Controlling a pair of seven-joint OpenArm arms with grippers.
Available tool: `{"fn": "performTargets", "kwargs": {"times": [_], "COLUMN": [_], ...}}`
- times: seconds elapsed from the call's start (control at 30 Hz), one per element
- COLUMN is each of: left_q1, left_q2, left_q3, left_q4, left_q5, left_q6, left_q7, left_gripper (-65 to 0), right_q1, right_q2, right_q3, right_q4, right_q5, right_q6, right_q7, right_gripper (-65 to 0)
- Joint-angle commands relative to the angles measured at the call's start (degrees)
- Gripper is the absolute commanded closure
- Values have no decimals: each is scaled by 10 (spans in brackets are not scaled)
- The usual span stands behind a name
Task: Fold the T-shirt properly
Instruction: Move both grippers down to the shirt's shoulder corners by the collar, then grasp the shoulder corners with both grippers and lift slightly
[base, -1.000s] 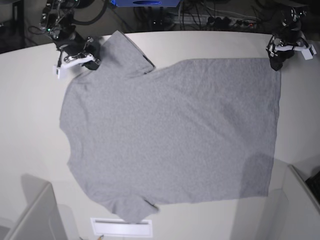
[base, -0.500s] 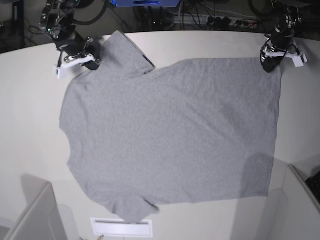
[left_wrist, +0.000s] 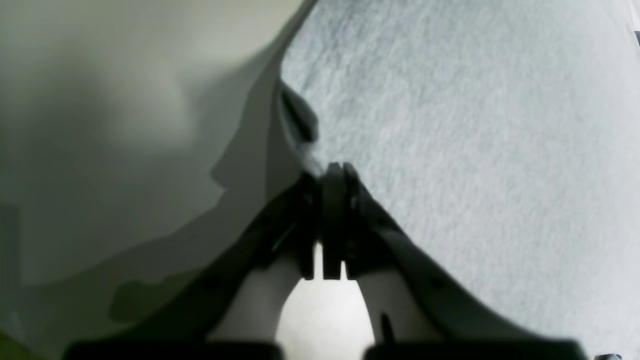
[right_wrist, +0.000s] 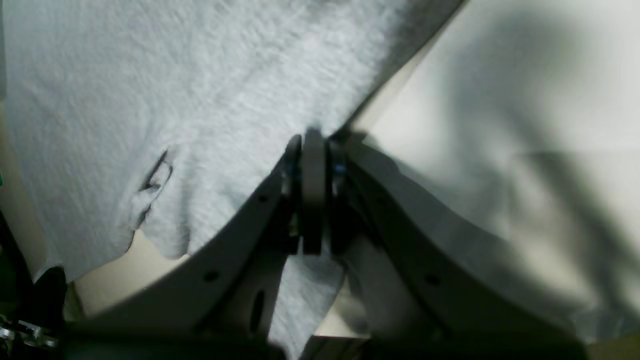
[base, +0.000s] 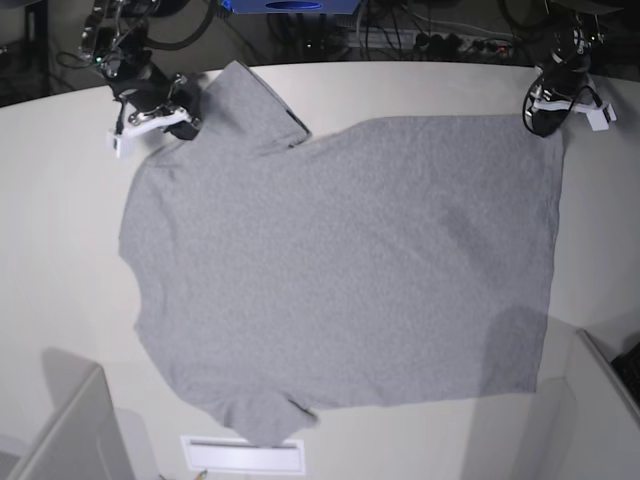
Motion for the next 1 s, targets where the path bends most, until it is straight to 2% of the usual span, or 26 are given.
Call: {"fn": "performTargets", "kwargs": {"times": [0.0,0.23,0.4,0.5,0.8,0.97], "left_q1": [11,40,55,72,90,74], "left_q2": [-9,-10,-5,-5,-5,-5], "left_q3": [-7,-7,-7,-7,-6,-5], "left_q4": [20,78,120,144,196,210], "left_q5": [-4,1,90,122,125,126], "left_q6": [-4,-4,-4,-4,-4,-3], "left_q7": [-9,-10,-10,-10,-10,-9], "left_gripper": [0,0,0,0,0,0], "right_q1": [-11,-22,-39,-47,-48,-18], "right_q2": [1,1,1,2,2,3], "right_q3": [2,2,2,2,-3,-3], "right_q4": [10,19,54,78,100,102], "right_q5": [-20,-19,-21,-21,-19,-19], "right_q6": [-12,-17,-15,-15,-17,-16], "right_q7": [-22,-24,-23,-24,-26,-69], "right_gripper": [0,0,0,0,0,0]}}
